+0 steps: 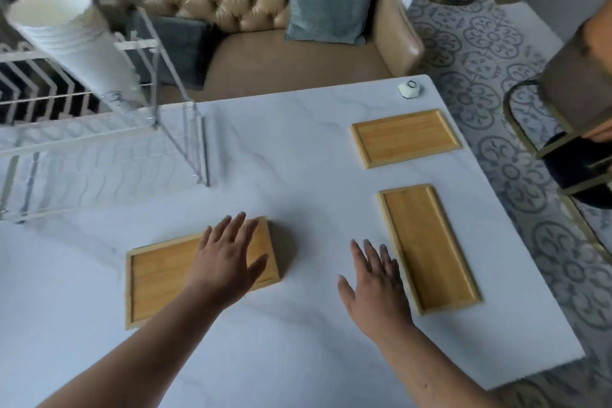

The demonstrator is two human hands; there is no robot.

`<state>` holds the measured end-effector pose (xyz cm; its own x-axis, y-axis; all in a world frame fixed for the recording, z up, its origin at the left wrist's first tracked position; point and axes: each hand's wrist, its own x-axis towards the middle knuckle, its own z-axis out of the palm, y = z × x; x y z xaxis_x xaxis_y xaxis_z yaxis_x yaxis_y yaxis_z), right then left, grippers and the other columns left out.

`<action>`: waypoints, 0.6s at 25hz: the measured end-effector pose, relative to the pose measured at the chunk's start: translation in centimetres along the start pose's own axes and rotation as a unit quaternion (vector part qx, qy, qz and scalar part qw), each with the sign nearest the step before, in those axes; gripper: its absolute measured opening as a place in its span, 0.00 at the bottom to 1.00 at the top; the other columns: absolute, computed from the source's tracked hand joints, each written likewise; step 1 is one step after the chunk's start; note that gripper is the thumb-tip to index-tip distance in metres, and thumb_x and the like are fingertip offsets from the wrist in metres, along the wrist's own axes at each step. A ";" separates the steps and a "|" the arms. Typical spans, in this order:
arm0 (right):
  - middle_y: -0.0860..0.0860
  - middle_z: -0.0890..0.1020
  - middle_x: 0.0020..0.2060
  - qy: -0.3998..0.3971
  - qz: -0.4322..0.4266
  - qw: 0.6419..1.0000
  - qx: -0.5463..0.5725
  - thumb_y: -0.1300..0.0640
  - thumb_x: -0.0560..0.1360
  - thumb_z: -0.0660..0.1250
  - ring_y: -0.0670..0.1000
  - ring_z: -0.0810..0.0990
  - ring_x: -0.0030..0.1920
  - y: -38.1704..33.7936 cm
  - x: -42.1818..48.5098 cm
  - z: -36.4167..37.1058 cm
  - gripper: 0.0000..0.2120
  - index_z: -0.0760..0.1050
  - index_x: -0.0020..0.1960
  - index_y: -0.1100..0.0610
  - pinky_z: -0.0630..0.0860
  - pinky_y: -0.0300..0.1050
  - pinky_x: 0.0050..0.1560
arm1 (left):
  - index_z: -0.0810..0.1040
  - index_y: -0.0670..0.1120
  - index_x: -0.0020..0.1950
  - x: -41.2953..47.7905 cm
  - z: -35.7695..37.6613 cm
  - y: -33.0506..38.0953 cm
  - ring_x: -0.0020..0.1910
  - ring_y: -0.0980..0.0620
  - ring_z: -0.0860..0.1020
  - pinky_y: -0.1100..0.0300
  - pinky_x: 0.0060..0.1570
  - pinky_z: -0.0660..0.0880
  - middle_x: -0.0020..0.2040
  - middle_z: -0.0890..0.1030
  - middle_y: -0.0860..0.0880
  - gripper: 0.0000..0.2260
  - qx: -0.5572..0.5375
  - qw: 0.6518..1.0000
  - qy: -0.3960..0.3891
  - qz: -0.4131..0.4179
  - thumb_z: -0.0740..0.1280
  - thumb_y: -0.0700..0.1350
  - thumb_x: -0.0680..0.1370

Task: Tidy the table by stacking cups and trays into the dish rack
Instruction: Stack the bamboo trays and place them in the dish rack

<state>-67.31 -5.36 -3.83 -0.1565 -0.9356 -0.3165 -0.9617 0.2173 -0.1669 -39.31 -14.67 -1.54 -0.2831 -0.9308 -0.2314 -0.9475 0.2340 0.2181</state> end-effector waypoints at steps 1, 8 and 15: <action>0.54 0.60 0.82 0.002 0.014 1.000 0.003 0.37 0.80 0.55 0.61 0.55 0.82 1.6 -0.4 -0.1 0.36 0.52 0.83 0.49 0.57 0.60 0.79 | 0.60 0.54 0.83 0.9 0.4 1.6 0.83 0.44 0.57 0.44 0.81 0.54 0.84 0.60 0.48 0.35 0.008 1.000 -0.009 0.015 0.59 0.66 0.79; 0.53 0.51 0.84 -0.025 0.089 0.995 0.036 0.37 0.81 0.53 0.61 0.46 0.83 13.7 -3.2 0.3 0.37 0.44 0.84 0.49 0.54 0.58 0.81 | 0.55 0.55 0.84 8.6 3.9 15.3 0.84 0.45 0.53 0.44 0.81 0.50 0.85 0.56 0.49 0.36 0.051 0.990 -0.050 0.125 0.57 0.68 0.79; 0.56 0.57 0.83 0.003 0.034 0.999 0.027 0.38 0.80 0.61 0.63 0.53 0.82 20.7 -3.2 0.0 0.38 0.52 0.84 0.50 0.61 0.64 0.78 | 0.48 0.56 0.84 15.1 6.9 24.9 0.84 0.41 0.49 0.40 0.81 0.51 0.86 0.48 0.46 0.51 0.093 0.977 -0.069 0.178 0.64 0.77 0.69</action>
<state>-86.69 2.17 -6.26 -0.2223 -0.9198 -0.3234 -0.9353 0.2949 -0.1956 -68.21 -20.93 -6.15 -0.6052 -0.7371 -0.3007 -0.7921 0.5950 0.1359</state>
